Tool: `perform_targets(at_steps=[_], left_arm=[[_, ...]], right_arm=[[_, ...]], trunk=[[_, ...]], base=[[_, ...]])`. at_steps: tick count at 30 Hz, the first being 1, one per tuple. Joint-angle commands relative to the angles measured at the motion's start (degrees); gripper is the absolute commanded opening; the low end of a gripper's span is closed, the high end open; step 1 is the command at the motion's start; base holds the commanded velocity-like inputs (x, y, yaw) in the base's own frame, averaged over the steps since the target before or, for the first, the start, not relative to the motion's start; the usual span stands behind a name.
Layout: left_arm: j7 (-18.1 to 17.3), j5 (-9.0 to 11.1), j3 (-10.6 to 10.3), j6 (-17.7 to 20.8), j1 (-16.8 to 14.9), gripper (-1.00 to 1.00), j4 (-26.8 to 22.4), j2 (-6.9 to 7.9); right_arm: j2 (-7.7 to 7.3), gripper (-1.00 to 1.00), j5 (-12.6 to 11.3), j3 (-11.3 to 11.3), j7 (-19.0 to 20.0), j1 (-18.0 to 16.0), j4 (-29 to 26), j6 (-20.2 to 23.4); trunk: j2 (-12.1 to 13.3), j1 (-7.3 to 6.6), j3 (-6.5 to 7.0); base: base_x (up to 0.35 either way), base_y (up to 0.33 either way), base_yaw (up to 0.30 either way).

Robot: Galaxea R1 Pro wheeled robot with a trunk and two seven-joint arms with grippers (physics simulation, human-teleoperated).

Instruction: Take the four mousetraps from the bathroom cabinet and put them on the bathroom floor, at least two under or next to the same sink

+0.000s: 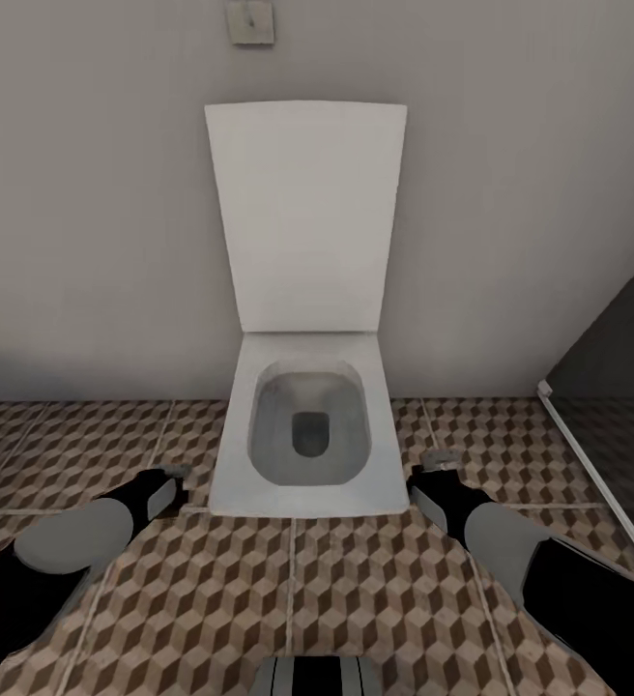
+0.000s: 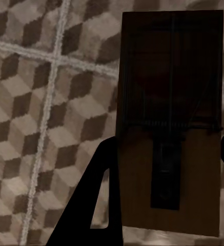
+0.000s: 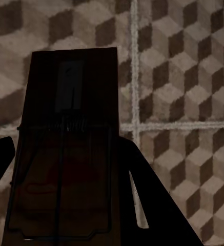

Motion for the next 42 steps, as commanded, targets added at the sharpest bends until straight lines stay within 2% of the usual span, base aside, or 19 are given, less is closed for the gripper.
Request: perform_targets(at_steps=[1, 12, 15, 18, 23, 36, 42], left_arm=[[0.2, 0.5, -0.4, 0.1, 0.0, -1.0, 0.0, 0.03], [0.2, 0.5, -0.6, -0.8, 0.0, -1.0, -0.1, -0.64], [0.2, 0.5, -0.6, -2.0, 0.0, -1.0, -0.1, -0.63], [0.2, 0.4, -0.7, -2.7, 0.0, -1.0, -0.2, -0.63], [0.2, 0.2, -0.8, -2.9, 0.0, -1.0, -0.3, -0.68], [0.3, 0.3, -0.4, -2.9, 0.0, -1.0, -0.2, -0.93], [0.4, 0.3, -0.5, -2.8, 0.0, -1.0, -0.3, -2.29]], right_arm=[[-0.02, -1.0, -0.3, 0.3, -0.4, 0.0, -0.1, 0.2], [-0.24, -1.0, -0.4, 0.3, -0.5, 0.0, 0.1, 0.1], [-1.32, -1.0, -0.4, 0.2, -0.5, 0.0, 0.1, 0.1], [-1.67, -1.0, -0.4, 0.1, -0.7, 0.0, 0.1, 0.0], [-1.76, -1.0, -0.4, 0.1, -0.7, 0.0, 0.1, 0.1], [-1.62, -1.0, -0.3, 0.1, -0.6, 0.0, 0.1, 0.1], [-1.39, -1.0, -0.3, 0.2, -0.6, 0.0, -0.1, 0.1]], trunk=[[0.0, 0.02, -0.04], [0.0, 0.02, -0.04], [0.0, 0.02, -0.04], [0.0, 0.02, -0.04], [0.0, 0.02, -0.04], [0.0, 0.02, -0.04], [-0.1, 0.17, -1.37]], base=[[0.309, 0.007, 0.0], [0.117, 0.0, 0.0], [0.004, 0.0, 0.0], [0.03, 0.0, 0.0], [0.208, 0.0, 0.0], [0.016, 0.0, 0.0], [0.0, 0.0, 0.0]])
